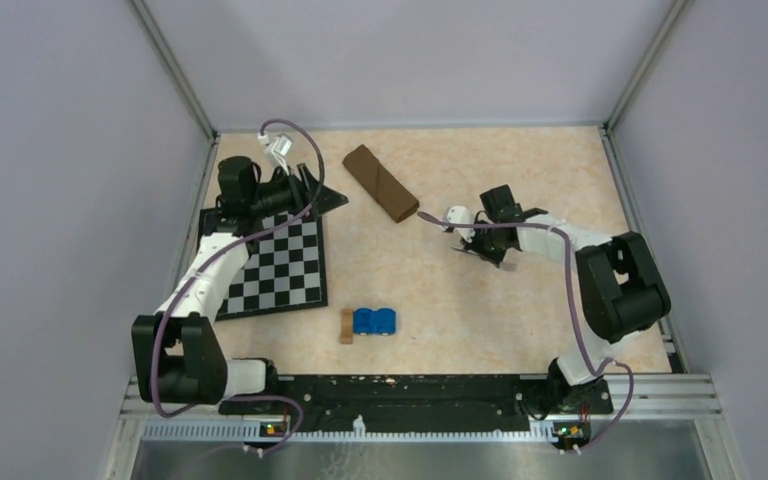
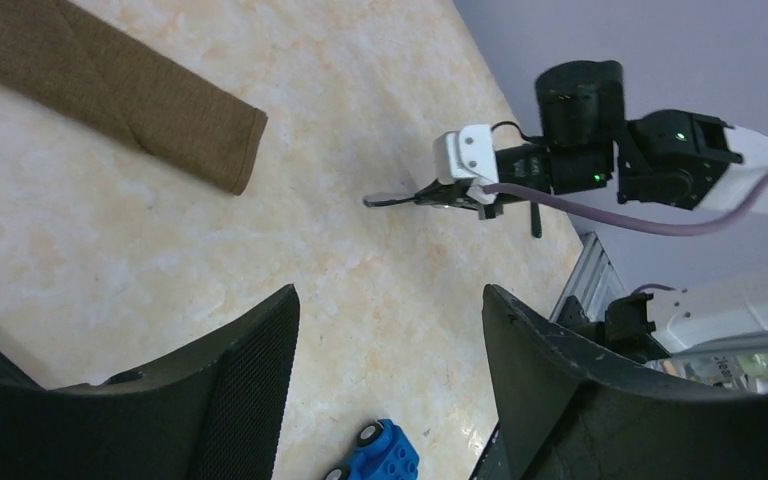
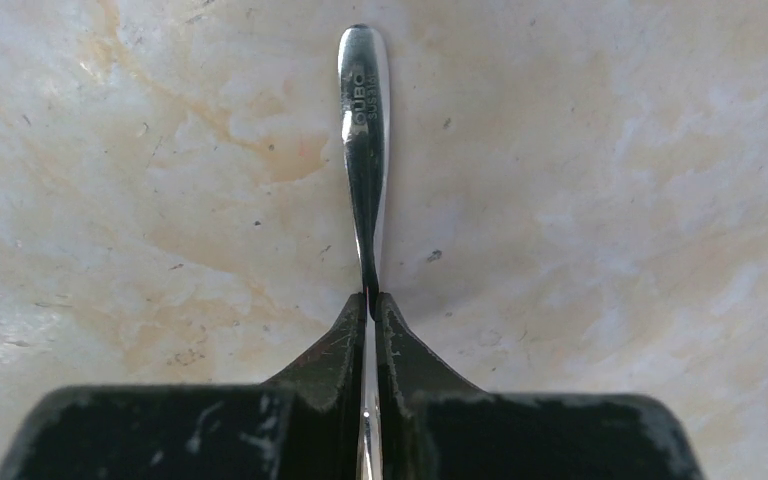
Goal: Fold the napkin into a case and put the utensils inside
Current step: Pick up the fork from the center of the board, then insert the fork into the folded napkin.
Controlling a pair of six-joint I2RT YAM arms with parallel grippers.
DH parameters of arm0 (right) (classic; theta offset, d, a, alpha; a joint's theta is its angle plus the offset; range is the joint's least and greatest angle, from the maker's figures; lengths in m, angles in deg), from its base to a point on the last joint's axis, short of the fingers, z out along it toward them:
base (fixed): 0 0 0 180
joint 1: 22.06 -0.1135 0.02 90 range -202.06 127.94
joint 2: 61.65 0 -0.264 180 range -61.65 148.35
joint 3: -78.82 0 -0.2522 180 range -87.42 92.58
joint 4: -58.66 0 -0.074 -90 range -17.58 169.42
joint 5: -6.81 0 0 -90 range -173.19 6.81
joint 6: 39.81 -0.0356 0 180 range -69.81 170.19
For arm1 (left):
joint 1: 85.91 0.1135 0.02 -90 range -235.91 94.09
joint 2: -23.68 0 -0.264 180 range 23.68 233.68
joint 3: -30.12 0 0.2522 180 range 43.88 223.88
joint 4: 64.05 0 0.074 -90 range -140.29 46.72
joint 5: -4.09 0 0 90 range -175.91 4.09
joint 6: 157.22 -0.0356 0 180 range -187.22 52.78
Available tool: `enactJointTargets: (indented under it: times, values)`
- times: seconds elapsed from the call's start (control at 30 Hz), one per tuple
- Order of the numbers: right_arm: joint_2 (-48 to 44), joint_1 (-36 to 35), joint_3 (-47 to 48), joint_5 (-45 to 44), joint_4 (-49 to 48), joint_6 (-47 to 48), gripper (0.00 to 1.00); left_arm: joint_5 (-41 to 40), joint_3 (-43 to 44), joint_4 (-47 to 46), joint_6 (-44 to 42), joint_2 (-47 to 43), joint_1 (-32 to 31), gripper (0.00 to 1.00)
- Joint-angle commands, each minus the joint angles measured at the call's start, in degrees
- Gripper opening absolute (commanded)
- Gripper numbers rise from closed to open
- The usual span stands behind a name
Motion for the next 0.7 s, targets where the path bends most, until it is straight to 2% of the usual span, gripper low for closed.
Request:
enactJointTargets:
  times: [0.0, 0.07, 0.17, 0.27, 0.43, 0.67]
  values:
    - [-4.03, -2.31, -2.46, -3.63, -2.21, -14.17, 0.0, -6.46, 1.43, -0.36, 3.29, 4.16, 0.82, 0.71]
    - [-6.4, -3.69, -2.8, -5.65, -3.55, -20.11, 0.0, -8.31, 3.19, 1.02, 7.2, 7.65, 1.29, 0.71]
    - [-11.0, -5.18, -1.25, -7.37, -4.39, -29.1, 0.0, -7.82, 4.8, -3.34, 14.06, 13.07, 1.29, 0.7]
    - [-10.41, -9.27, 5.71, -7.64, -0.35, -35.2, 0.0, -9.83, 9.21, -4.46, 16.36, 18.85, 1.3, 0.7]
    - [4.38, -13.49, 29.54, -11.57, 14.74, -40.91, 0.0, -10.06, 20.77, -5.23, 16.48, 30.3, 0.77, 0.67]
    - [21.8, -15.87, 52.08, -18.08, 20.92, -44.36, 0.0, -10.37, 33.92, -13.06, 16.75, 45.68, -0.39, 0.63]
